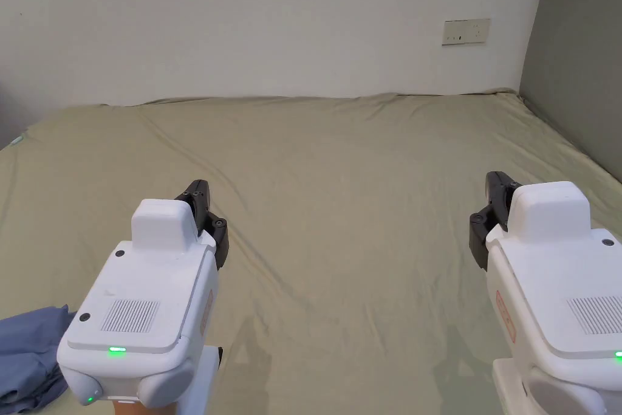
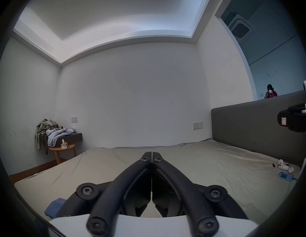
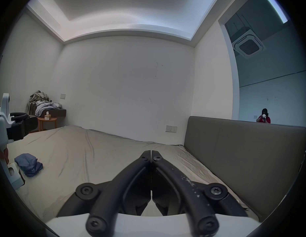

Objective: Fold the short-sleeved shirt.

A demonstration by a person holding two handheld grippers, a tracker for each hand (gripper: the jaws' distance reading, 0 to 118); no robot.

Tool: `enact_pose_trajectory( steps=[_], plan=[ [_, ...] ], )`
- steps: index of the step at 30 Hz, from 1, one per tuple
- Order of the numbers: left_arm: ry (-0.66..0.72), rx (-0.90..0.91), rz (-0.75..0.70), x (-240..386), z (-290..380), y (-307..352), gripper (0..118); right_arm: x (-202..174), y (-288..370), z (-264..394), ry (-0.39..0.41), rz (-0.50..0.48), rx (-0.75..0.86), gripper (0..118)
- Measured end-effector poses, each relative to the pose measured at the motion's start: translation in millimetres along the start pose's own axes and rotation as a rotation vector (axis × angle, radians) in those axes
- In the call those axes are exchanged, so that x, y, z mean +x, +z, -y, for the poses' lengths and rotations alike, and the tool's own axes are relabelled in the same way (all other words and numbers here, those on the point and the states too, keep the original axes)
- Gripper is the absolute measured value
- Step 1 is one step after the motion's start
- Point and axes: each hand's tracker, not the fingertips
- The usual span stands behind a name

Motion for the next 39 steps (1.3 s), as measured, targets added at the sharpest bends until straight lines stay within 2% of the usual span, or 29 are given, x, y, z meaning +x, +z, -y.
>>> enact_pose_trajectory(
  steps=[13,39],
  plan=[
    [0.002,-0.01,0.013,-0.8,2.3,1.0,0,1.9,4.5,-3.3,0.026,0.022,0.014,2],
    [0.013,-0.011,0.01,-7.2,-1.4,0.1,0,-0.4,6.7,-8.7,0.025,0.017,0.014,2]
  ],
)
